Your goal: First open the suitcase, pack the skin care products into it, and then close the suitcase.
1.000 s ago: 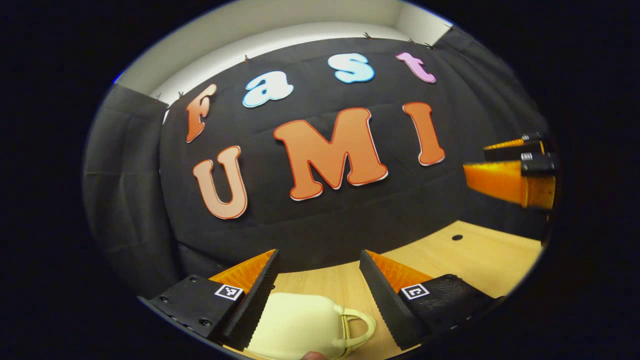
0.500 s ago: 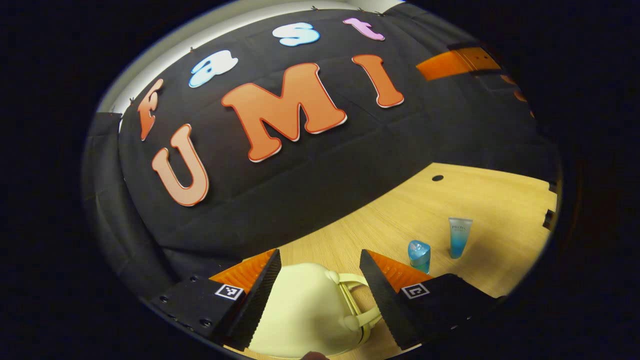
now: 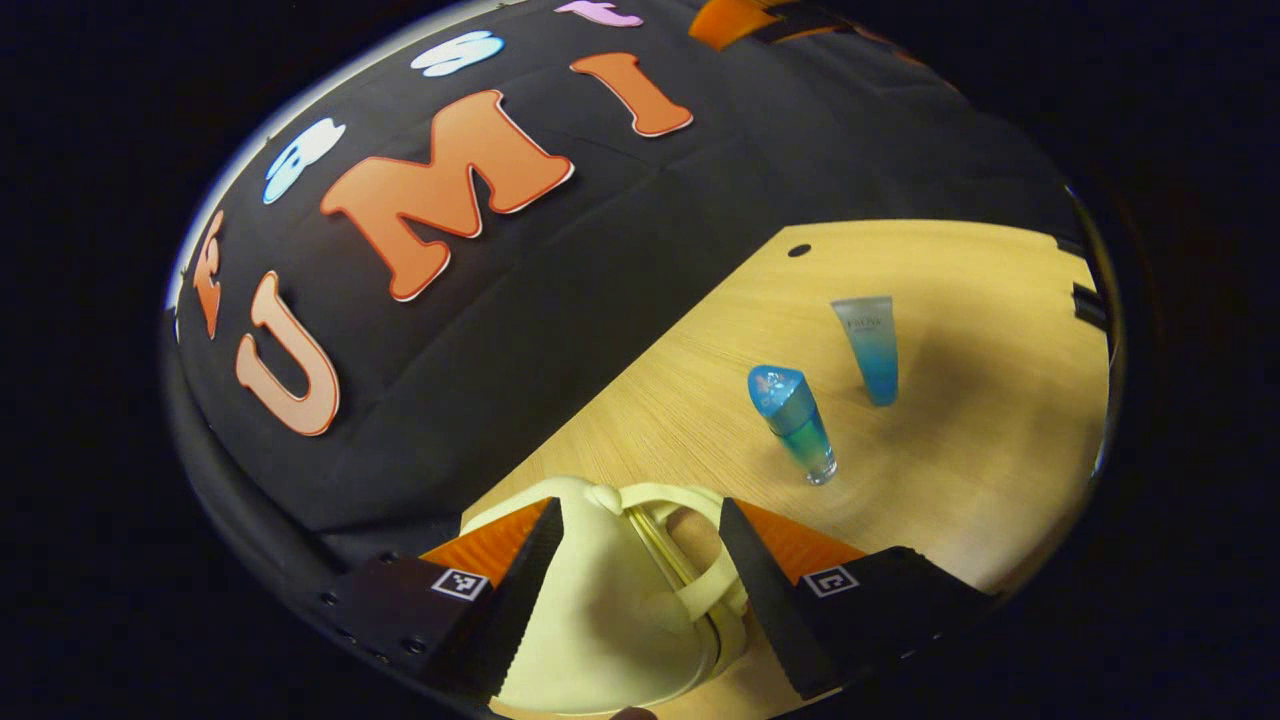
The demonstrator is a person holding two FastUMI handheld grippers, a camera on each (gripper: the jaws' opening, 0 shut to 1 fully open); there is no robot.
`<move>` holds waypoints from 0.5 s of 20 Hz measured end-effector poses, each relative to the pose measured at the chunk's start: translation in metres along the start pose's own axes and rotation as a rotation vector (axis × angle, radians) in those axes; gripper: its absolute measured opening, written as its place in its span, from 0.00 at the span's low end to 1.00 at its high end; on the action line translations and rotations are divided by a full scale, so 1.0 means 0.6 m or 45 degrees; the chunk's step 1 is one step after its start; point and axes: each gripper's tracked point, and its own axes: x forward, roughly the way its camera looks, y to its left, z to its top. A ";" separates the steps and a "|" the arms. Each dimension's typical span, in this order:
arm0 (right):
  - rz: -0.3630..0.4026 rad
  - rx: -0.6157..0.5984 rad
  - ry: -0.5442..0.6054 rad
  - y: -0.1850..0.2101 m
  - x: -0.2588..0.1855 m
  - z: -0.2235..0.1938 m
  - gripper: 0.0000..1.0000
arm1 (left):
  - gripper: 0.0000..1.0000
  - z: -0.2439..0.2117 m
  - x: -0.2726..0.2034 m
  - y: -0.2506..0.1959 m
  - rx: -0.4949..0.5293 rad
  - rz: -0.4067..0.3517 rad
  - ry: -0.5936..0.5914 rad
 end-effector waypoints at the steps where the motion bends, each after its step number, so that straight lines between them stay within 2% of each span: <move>1: -0.005 0.000 0.009 -0.004 0.000 -0.005 0.96 | 0.98 -0.011 0.002 -0.008 0.031 -0.011 0.026; 4: -0.018 0.002 0.019 -0.013 0.001 -0.007 0.96 | 0.97 -0.043 0.016 -0.032 0.100 -0.056 0.094; 10: -0.020 0.002 0.021 -0.012 0.003 -0.009 0.96 | 0.95 -0.077 0.036 -0.041 0.214 -0.038 0.181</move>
